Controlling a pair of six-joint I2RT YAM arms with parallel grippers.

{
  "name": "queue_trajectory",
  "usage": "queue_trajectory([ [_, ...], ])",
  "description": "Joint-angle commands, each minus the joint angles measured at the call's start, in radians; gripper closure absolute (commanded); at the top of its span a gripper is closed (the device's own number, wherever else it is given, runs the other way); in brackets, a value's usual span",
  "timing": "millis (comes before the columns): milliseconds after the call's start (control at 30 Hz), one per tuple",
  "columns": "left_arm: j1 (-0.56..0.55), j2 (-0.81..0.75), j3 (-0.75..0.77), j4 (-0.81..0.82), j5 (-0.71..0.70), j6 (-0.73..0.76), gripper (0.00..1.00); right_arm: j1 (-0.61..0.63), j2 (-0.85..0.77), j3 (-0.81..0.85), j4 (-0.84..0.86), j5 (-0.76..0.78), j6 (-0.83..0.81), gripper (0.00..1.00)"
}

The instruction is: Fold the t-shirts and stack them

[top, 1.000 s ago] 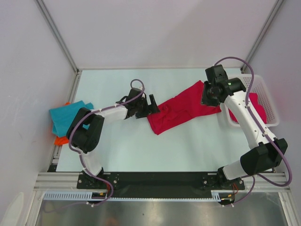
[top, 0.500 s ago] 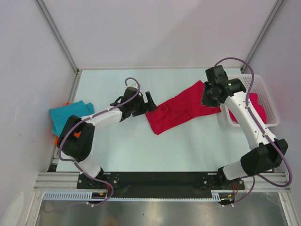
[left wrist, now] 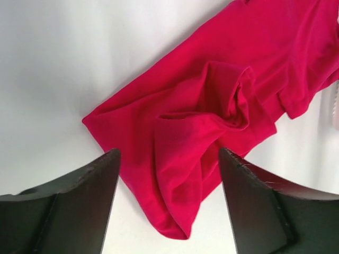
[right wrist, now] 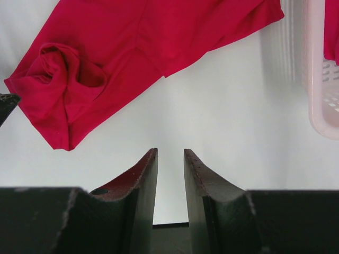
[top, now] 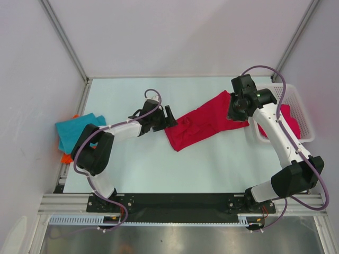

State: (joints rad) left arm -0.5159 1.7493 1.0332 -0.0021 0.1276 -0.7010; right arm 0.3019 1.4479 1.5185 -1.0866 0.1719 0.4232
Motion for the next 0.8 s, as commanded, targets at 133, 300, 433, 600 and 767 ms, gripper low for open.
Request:
queue_trajectory([
  [133, -0.007, 0.026, 0.007, 0.106, 0.079, -0.015, 0.40, -0.006, -0.026, 0.005, 0.008, 0.015, -0.017, 0.69],
  [300, -0.006, 0.039, 0.010, 0.108, 0.087, -0.018, 0.43, -0.007, -0.030, 0.005, 0.002, 0.018, -0.020, 0.69],
  [433, -0.006, 0.050, 0.010, 0.111, 0.092, -0.023, 0.43, -0.007, -0.035, 0.005, 0.001, 0.018, -0.020, 0.69],
  [600, -0.006, 0.059, 0.004, 0.128, 0.110, -0.025, 0.71, -0.007, -0.041, 0.005, -0.003, 0.020, -0.020, 0.69],
  [767, -0.007, 0.055, 0.007, 0.137, 0.121, -0.032, 0.84, -0.007, -0.049, 0.002, -0.006, 0.020, -0.018, 0.69],
])
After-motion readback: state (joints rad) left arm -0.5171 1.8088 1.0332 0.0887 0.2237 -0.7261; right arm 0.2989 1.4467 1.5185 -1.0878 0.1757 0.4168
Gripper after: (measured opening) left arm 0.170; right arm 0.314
